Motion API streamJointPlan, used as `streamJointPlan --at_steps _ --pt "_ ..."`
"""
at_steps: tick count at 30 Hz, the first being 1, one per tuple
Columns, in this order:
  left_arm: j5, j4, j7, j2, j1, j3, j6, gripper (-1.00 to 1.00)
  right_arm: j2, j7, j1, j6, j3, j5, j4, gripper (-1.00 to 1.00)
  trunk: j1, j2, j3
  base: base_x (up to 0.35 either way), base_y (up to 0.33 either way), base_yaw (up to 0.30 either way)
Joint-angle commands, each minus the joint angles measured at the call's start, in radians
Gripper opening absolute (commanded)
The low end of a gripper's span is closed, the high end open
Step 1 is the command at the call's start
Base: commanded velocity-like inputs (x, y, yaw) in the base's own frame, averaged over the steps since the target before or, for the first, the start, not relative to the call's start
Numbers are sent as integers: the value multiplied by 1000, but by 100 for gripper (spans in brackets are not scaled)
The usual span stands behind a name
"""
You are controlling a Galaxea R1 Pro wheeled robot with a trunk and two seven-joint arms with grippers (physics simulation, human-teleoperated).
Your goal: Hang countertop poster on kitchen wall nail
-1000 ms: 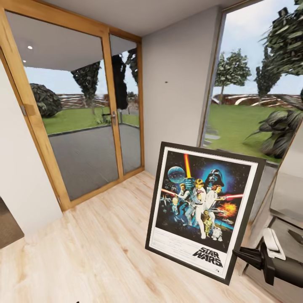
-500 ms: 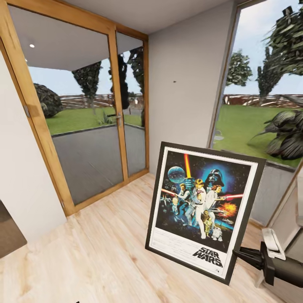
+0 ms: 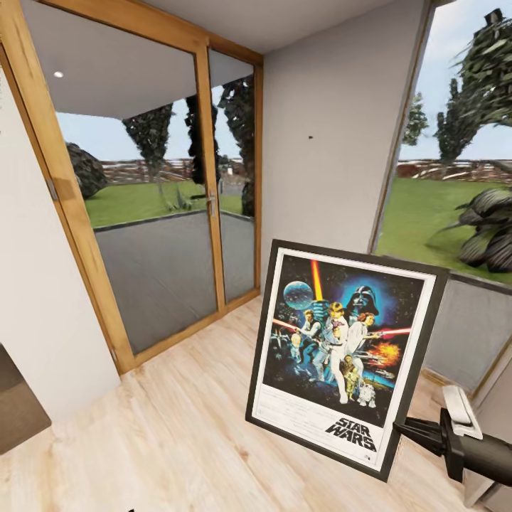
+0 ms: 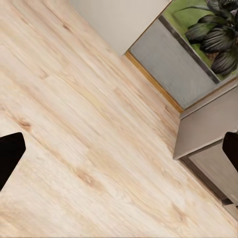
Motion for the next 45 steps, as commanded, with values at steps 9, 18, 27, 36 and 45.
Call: streamJointPlan --at_steps 9,18,27,36,45 --pt "8 0 -1 0 -1 -8 -5 100 0 5 -1 12 0 -1 -1 -100 1 -2 -2 231 290 0" --pt "8 0 -1 0 -1 -8 -5 100 0 5 -1 12 0 -1 -1 -100 1 -2 -2 244 281 -100" --pt "8 0 -2 1 -1 -8 -5 100 0 5 -1 12 0 -1 -1 -100 1 -2 -2 245 281 -140" --pt "8 0 -1 1 -1 -8 -5 100 0 5 -1 12 0 -1 -1 -100 1 -2 -2 227 297 -9" --pt "8 -1 -2 1 -1 -8 -5 100 0 5 -1 13 0 -1 -1 -100 1 -2 -2 228 297 -1"
